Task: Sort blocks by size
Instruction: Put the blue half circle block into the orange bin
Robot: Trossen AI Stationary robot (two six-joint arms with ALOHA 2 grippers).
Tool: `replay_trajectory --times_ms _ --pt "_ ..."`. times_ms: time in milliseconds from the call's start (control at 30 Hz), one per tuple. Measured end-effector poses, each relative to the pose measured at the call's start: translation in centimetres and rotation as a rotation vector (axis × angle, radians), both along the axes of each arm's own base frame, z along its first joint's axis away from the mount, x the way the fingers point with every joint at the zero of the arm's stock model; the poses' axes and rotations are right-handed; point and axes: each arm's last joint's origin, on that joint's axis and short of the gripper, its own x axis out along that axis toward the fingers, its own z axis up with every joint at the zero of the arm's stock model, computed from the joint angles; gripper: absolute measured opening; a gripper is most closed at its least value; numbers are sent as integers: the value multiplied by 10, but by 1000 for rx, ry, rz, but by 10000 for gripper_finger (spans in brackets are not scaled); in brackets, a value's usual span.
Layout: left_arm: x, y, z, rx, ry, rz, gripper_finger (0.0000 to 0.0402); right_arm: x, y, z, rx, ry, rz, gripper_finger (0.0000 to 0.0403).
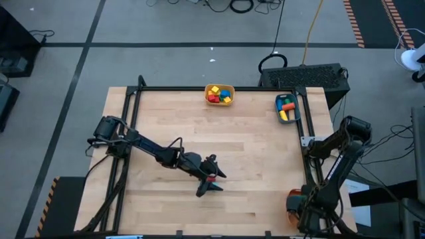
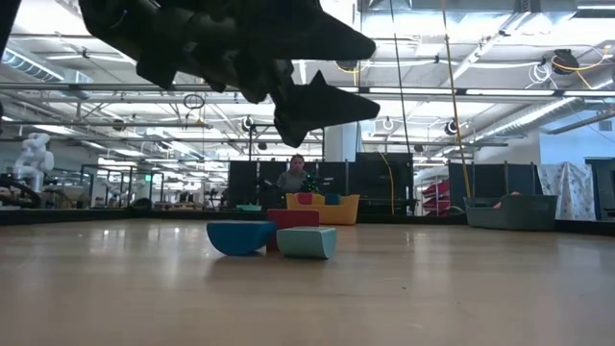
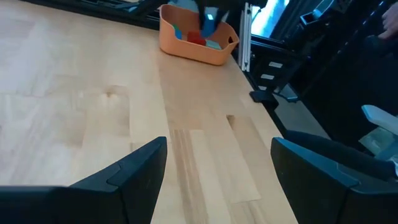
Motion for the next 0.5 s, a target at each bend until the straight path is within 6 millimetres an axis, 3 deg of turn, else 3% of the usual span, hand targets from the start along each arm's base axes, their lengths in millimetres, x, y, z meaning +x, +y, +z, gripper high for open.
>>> replay_trajectory --times_ms 267,500 --pt "0 0 0 1 0 0 287 -5 -7 -11 -52 30 -39 86" --pt "-1 0 -4 13 44 0 287 -7 -10 -12 -92 57 -90 151"
